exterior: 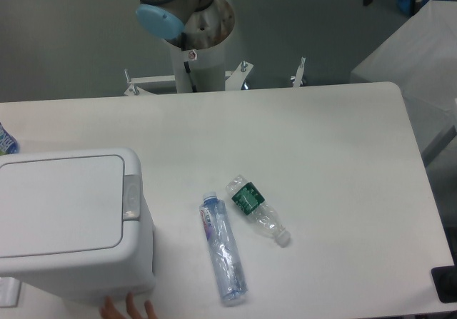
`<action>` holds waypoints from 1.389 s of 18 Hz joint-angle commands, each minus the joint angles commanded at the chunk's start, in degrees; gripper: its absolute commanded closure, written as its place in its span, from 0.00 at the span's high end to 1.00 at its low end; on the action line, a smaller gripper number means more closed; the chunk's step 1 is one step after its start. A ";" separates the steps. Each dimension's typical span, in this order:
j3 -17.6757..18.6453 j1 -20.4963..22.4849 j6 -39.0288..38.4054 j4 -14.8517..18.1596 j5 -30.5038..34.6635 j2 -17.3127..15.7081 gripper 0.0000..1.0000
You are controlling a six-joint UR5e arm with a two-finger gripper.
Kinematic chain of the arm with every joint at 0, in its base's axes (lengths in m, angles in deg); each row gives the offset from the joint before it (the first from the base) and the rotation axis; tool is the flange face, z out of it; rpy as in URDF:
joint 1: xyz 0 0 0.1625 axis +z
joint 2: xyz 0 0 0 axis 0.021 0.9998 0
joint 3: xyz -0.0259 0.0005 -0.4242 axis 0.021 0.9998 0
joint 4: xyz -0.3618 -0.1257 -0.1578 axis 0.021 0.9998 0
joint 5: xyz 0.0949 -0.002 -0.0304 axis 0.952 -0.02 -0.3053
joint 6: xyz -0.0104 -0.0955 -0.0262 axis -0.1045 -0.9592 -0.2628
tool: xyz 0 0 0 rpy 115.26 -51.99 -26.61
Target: Open the trash can
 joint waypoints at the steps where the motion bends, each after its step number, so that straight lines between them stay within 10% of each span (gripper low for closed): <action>1: 0.09 -0.09 0.00 -0.17 0.00 0.00 1.00; 14: -0.70 -17.91 -54.18 -2.28 -9.04 3.43 1.00; 25: -2.99 -35.32 -99.55 -17.48 -9.75 12.38 1.00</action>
